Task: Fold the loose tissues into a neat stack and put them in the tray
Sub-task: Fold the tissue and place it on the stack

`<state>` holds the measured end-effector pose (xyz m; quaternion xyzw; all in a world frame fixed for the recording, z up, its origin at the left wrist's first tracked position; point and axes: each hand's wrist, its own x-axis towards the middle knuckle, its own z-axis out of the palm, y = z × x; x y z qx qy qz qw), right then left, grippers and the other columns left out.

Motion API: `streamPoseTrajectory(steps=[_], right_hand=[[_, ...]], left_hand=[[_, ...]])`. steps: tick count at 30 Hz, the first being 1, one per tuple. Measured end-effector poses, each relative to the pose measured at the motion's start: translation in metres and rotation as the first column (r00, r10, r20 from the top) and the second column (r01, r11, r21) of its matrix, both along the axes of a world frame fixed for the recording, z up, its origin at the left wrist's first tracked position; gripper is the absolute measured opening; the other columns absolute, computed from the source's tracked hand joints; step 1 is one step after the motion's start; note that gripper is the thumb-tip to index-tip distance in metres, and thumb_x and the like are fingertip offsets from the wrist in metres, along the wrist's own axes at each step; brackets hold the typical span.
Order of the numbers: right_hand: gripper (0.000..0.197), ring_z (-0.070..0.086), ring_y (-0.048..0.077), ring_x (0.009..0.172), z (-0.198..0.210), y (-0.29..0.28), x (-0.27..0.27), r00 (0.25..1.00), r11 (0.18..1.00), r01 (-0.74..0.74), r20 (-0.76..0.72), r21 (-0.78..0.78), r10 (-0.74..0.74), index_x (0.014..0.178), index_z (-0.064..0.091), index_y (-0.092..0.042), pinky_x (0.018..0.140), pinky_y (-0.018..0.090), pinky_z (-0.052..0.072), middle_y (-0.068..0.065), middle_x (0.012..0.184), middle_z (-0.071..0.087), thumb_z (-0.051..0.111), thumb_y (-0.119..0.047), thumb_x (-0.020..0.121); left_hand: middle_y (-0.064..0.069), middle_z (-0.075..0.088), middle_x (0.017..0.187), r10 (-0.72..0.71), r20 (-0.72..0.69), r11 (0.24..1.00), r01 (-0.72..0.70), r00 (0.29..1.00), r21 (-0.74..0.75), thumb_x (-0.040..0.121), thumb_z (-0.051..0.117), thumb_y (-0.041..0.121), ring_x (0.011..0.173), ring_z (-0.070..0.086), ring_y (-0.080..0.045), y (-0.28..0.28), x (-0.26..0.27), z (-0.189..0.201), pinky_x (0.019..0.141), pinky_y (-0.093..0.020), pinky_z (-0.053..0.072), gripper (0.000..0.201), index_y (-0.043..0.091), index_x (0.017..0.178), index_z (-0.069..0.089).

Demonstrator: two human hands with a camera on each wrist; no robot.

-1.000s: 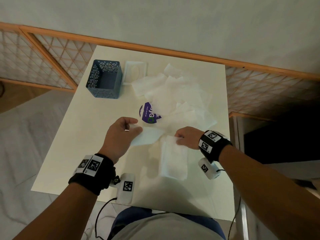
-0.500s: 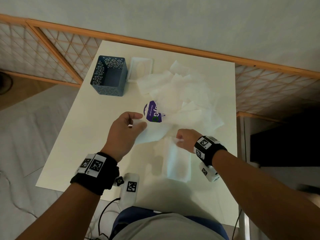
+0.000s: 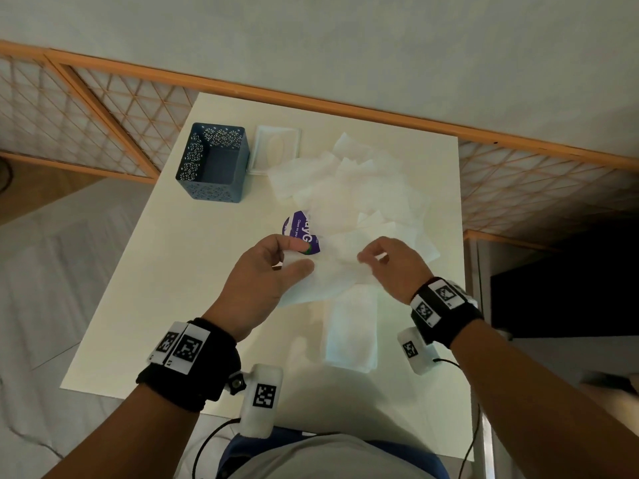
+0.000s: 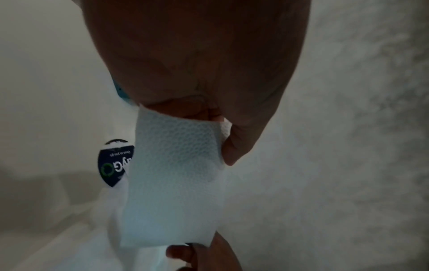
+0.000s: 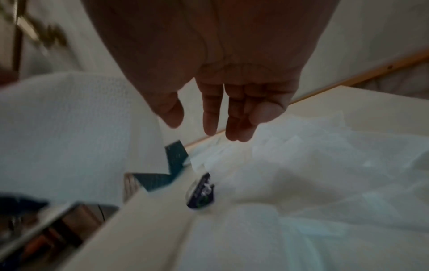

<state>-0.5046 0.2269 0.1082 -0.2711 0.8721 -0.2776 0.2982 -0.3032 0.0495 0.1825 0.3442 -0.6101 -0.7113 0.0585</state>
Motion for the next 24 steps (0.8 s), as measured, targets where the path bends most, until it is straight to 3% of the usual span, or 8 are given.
streamPoseTrajectory(steps=[4, 6, 8, 10, 13, 16, 21, 24], right_hand=[[0.046, 0.07, 0.013, 0.101, 0.047, 0.008, 0.007, 0.898, 0.92, 0.284, 0.41, -0.269, -0.157, 0.112, 0.075, -0.029, 0.088, 0.028, 0.048, -0.003, 0.109, 0.078, 0.034, -0.05, 0.11], [0.059, 0.071, 0.011, 0.102, 0.061, 0.015, 0.01, 0.869, 0.892, 0.32, 0.473, -0.32, -0.142, 0.113, 0.077, -0.03, 0.087, 0.023, 0.048, 0.0, 0.111, 0.078, 0.025, -0.06, 0.109], [0.061, 0.069, 0.017, 0.113, 0.072, 0.022, 0.012, 0.876, 0.877, 0.31, 0.469, -0.366, -0.114, 0.113, 0.078, -0.033, 0.093, 0.027, 0.053, -0.001, 0.123, 0.075, 0.032, -0.071, 0.1], [0.052, 0.067, 0.028, 0.112, 0.081, 0.027, 0.015, 0.884, 0.865, 0.294, 0.459, -0.407, -0.084, 0.115, 0.077, -0.032, 0.1, 0.04, 0.055, -0.004, 0.129, 0.071, 0.049, -0.069, 0.093], [0.029, 0.068, 0.018, 0.096, 0.089, 0.033, 0.018, 0.874, 0.81, 0.343, 0.478, -0.476, -0.089, 0.117, 0.073, -0.03, 0.091, 0.042, 0.055, -0.004, 0.112, 0.075, 0.074, -0.042, 0.091], [0.04, 0.068, 0.019, 0.095, 0.094, 0.036, 0.022, 0.868, 0.785, 0.352, 0.492, -0.51, -0.07, 0.131, 0.062, -0.027, 0.091, 0.047, 0.054, 0.008, 0.103, 0.078, 0.069, -0.008, 0.097], [0.048, 0.069, 0.018, 0.093, 0.102, 0.042, 0.029, 0.885, 0.769, 0.309, 0.466, -0.56, -0.017, 0.133, 0.061, -0.028, 0.09, 0.034, 0.052, 0.011, 0.097, 0.078, 0.068, 0.001, 0.095], [0.042, 0.06, 0.024, 0.085, 0.105, 0.043, 0.031, 0.904, 0.753, 0.285, 0.427, -0.593, -0.006, 0.125, 0.07, -0.032, 0.091, 0.04, 0.049, 0.014, 0.082, 0.064, 0.073, -0.005, 0.094]], left_hand=[[-0.016, 0.074, 0.118, -0.041, -0.105, 0.994, 0.051, 0.994, 0.095, 0.086, 0.081, 0.02, 0.095, 0.07, -0.023, 0.008, -0.006, 0.015, 0.087, -0.039, 0.054, 0.022, 0.026, 0.106, 0.074], [-0.026, 0.071, 0.12, -0.046, -0.128, 0.993, 0.059, 0.991, 0.098, 0.08, 0.083, 0.029, 0.095, 0.068, -0.026, 0.01, -0.01, 0.02, 0.093, -0.046, 0.054, 0.026, 0.03, 0.104, 0.076], [-0.035, 0.065, 0.12, -0.05, -0.141, 0.994, 0.062, 0.989, 0.086, 0.078, 0.086, 0.033, 0.097, 0.067, -0.03, 0.011, -0.015, 0.024, 0.101, -0.057, 0.053, 0.028, 0.031, 0.104, 0.076], [-0.038, 0.061, 0.118, -0.051, -0.145, 0.996, 0.061, 0.988, 0.063, 0.079, 0.088, 0.034, 0.098, 0.064, -0.031, 0.012, -0.02, 0.024, 0.105, -0.063, 0.049, 0.034, 0.029, 0.109, 0.074], [-0.034, 0.062, 0.121, -0.014, -0.166, 0.999, 0.02, 0.986, 0.032, 0.083, 0.086, 0.023, 0.096, 0.064, -0.027, 0.014, -0.026, 0.024, 0.097, -0.054, 0.054, 0.04, 0.024, 0.119, 0.069], [-0.029, 0.061, 0.115, 0.012, -0.155, 0.999, -0.02, 0.988, -0.051, 0.079, 0.084, 0.029, 0.09, 0.063, -0.028, 0.014, -0.027, 0.027, 0.089, -0.051, 0.056, 0.044, 0.037, 0.119, 0.068], [-0.01, 0.068, 0.09, 0.03, -0.199, 0.99, -0.057, 0.98, -0.127, 0.088, 0.083, 0.008, 0.083, 0.064, -0.017, 0.011, -0.022, 0.03, 0.082, -0.033, 0.056, 0.044, 0.031, 0.121, 0.066], [-0.022, 0.065, 0.094, -0.01, -0.21, 0.972, -0.04, 0.978, -0.233, 0.092, 0.079, 0.007, 0.084, 0.059, -0.019, 0.006, -0.017, 0.03, 0.084, -0.034, 0.052, 0.036, 0.032, 0.116, 0.073]])
